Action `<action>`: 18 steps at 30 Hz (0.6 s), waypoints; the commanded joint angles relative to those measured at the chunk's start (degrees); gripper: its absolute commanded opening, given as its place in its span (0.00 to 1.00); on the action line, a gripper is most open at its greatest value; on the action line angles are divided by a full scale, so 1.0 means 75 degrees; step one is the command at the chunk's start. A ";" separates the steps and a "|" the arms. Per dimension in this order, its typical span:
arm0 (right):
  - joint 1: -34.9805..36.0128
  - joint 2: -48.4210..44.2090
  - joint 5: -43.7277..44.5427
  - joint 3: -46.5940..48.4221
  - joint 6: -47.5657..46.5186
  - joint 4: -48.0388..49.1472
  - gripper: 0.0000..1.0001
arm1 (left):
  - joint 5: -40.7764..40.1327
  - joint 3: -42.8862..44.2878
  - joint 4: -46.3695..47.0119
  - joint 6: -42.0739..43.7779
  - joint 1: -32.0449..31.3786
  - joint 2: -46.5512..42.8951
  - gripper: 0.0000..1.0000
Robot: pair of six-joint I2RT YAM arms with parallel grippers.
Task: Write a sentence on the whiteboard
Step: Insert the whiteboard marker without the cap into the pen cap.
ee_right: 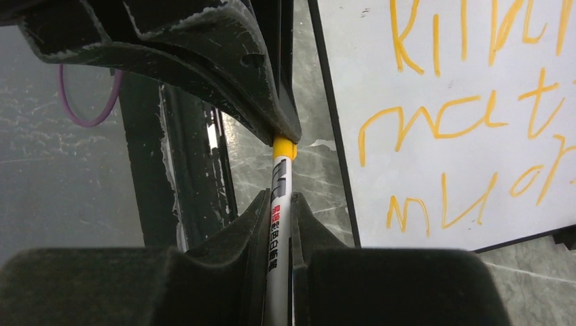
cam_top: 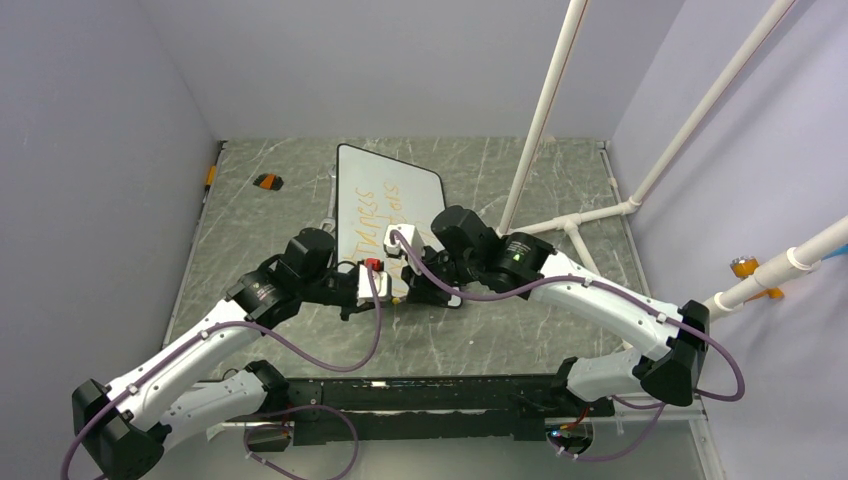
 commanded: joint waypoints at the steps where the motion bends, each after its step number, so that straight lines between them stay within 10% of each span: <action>1: 0.0159 0.0354 0.0081 -0.0131 -0.0317 0.0868 0.00 | 0.1927 0.0485 0.1892 -0.0057 -0.0157 -0.0217 0.00; 9: 0.0162 0.0198 0.0934 -0.0181 -0.0078 0.0926 0.00 | 0.1015 0.0596 0.1820 -0.0207 -0.0151 -0.0250 0.00; 18: 0.0151 -0.0242 0.1802 -0.0420 0.0330 0.1055 0.00 | 0.0115 0.0273 0.2434 -0.0588 -0.0129 -0.0735 0.29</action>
